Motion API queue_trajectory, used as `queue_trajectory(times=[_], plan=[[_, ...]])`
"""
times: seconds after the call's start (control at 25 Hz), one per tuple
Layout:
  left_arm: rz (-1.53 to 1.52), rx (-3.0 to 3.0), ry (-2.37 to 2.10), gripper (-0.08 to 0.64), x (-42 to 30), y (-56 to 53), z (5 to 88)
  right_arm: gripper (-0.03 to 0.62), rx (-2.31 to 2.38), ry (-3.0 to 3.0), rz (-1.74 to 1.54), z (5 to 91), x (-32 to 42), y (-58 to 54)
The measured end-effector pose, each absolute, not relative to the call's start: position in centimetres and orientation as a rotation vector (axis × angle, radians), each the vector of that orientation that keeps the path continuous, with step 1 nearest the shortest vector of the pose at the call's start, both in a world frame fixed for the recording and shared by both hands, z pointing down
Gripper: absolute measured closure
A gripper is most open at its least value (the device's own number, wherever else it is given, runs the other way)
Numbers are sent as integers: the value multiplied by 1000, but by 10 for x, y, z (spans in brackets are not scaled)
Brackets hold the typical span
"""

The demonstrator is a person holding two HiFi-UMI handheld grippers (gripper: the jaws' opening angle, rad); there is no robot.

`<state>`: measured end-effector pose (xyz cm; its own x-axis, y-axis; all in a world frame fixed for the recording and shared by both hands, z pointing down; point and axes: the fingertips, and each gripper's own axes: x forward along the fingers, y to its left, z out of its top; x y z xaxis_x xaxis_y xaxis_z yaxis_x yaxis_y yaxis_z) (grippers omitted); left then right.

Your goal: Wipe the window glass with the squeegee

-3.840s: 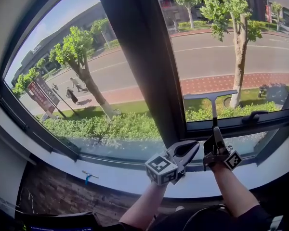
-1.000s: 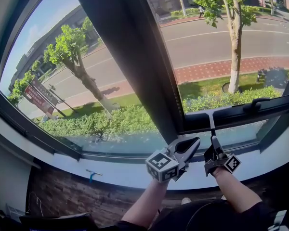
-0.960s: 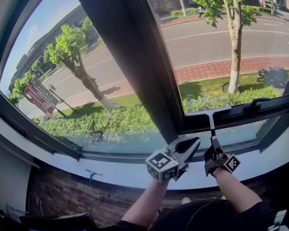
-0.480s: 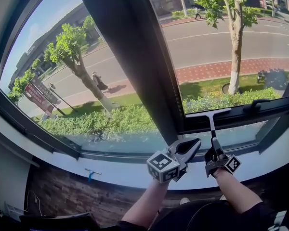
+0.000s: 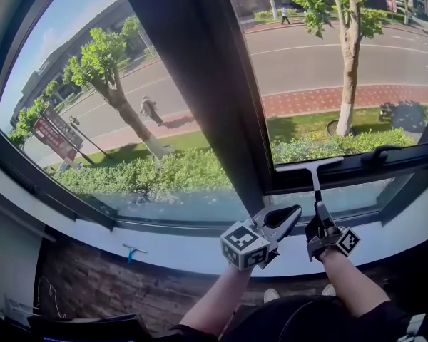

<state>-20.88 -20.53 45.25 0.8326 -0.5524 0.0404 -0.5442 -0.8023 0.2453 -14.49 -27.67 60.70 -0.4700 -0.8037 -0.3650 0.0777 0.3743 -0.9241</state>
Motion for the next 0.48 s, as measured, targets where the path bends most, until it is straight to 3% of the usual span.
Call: queue_trajectory(times=[0.48], plan=[[-48, 2745, -782, 557, -200, -212, 468, 426, -561, 1838, -1060, 544, -99, -247]])
